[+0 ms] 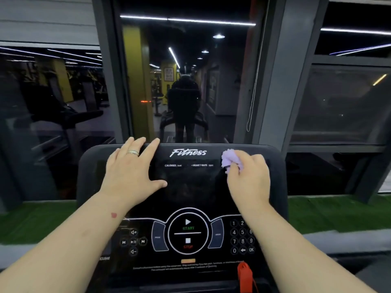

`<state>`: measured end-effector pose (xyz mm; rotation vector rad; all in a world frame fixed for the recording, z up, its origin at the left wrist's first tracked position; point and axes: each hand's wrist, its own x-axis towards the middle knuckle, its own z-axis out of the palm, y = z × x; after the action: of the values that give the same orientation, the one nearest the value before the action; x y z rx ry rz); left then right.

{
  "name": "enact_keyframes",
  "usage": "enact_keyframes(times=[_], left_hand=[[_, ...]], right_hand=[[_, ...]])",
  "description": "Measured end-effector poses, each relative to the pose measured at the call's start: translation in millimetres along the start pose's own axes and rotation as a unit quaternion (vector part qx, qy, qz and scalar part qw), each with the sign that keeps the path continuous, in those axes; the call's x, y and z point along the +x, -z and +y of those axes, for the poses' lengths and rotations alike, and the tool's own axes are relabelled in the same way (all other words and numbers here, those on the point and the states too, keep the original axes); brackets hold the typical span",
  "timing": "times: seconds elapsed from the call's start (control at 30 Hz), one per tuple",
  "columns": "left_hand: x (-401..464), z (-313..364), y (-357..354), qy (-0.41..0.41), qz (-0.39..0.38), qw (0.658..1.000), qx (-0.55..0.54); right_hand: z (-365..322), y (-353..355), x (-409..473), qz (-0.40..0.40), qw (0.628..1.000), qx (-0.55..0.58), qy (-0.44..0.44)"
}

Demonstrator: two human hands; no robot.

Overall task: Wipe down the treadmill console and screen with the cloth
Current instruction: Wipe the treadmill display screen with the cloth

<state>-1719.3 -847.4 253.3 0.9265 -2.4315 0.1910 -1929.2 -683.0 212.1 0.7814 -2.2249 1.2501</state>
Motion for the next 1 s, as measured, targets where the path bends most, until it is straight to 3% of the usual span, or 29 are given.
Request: enact_keyframes(times=[0.07, 0.17, 0.23, 0.3, 0.37, 0.43, 0.57, 0.63, 0.7, 0.8, 0.83, 0.93, 1.0], left_hand=[[-1, -12, -1, -0.002, 0.004, 1.0, 0.005], [-1, -21, -2, -0.006, 0.003, 1.0, 0.013], [0, -34, -1, 0.0, -0.004, 1.0, 0.011], [-2, -53, 0, 0.014, -0.003, 1.0, 0.003], [-5, -69, 1, 0.022, 0.002, 1.0, -0.003], [-5, -76, -1, 0.008, 0.002, 1.0, -0.008], [-5, -89, -2, -0.017, 0.008, 1.0, -0.004], [-7, -95, -1, -0.033, 0.003, 0.999, -0.005], [-7, -97, -1, -0.045, 0.0, 0.999, -0.004], [-7, -94, -4, -0.043, 0.008, 0.999, -0.008], [-6, -94, -4, -0.042, 0.008, 0.999, -0.009], [-6, -98, -7, -0.047, 0.019, 0.999, -0.013], [-6, -101, -8, -0.054, 0.017, 0.998, -0.011]], right_hand=[[-47, -17, -12, -0.009, 1.0, 0.006, 0.001], [-106, -43, -38, -0.07, 0.982, 0.011, 0.173], [-100, -47, -30, -0.087, 0.969, -0.04, 0.227], [-76, -38, -19, -0.083, 0.977, -0.08, 0.181], [-66, -36, -17, -0.042, 0.996, -0.033, 0.075], [-92, -48, -28, -0.006, 0.999, 0.004, 0.05], [-153, -86, -67, -0.129, 0.961, -0.041, 0.241], [-144, -80, -58, -0.128, 0.948, -0.061, 0.287], [-121, -64, -38, -0.1, 0.956, -0.105, 0.256], [-112, -57, -37, 0.003, 0.992, -0.036, 0.121], [-124, -65, -51, 0.012, 0.991, -0.019, 0.13], [-155, -98, -98, -0.115, 0.952, -0.053, 0.278], [-143, -93, -88, -0.123, 0.933, -0.085, 0.329]])
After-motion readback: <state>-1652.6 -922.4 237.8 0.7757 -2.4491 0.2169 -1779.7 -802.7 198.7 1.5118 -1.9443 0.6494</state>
